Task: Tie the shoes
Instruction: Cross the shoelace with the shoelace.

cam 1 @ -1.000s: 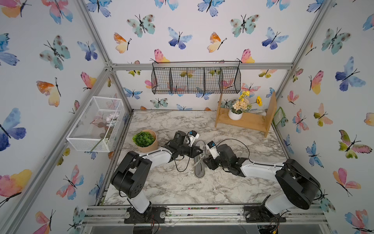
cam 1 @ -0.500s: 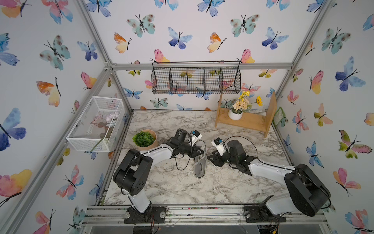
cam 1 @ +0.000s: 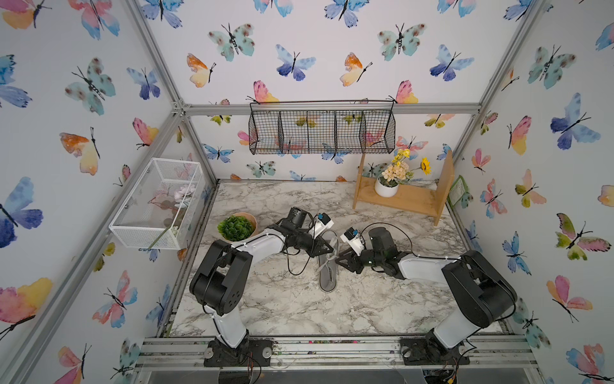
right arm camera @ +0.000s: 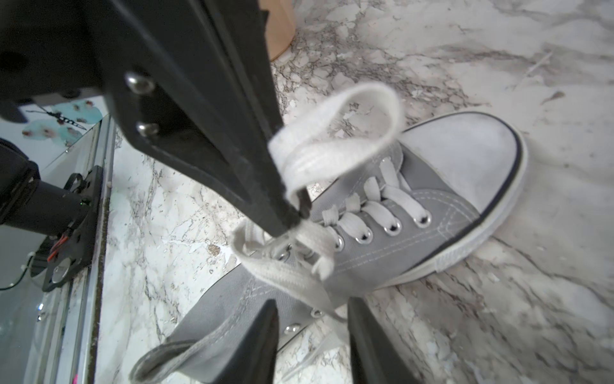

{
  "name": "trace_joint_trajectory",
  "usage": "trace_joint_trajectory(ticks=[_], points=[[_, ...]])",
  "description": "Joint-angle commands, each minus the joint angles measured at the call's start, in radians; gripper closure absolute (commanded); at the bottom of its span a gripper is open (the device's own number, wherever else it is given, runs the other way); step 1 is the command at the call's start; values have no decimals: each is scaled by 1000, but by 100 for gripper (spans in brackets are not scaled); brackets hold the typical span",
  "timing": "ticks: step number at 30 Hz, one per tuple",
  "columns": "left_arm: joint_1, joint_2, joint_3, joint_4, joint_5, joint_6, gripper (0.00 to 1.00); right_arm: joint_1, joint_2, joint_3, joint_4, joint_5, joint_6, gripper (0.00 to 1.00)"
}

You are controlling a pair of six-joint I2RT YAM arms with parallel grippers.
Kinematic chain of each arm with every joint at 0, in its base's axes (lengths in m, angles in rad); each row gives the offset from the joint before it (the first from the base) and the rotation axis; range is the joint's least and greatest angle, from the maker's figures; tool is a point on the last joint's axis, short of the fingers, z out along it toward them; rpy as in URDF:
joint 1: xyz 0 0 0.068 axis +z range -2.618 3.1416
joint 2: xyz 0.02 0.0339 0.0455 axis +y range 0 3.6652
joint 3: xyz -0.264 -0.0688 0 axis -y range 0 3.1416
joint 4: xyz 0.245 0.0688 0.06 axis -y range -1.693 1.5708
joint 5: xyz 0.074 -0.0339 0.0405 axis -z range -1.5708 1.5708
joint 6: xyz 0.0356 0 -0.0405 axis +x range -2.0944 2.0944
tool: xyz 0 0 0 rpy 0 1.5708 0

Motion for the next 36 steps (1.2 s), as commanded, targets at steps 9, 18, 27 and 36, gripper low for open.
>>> trace_joint_trajectory(ticks=[9,18,27,36], points=[[7,28,40,-56,26,39,100,-4,17,12,32,-44,31,88],[7,17,36,-46,26,30,100,-4,20,-19,27,-14,85,80],[6,3,14,-12,17,12,100,-4,17,-29,32,-32,126,93],[-10,-7,-5,28,20,-8,100,-4,18,-25,21,-82,347,98]])
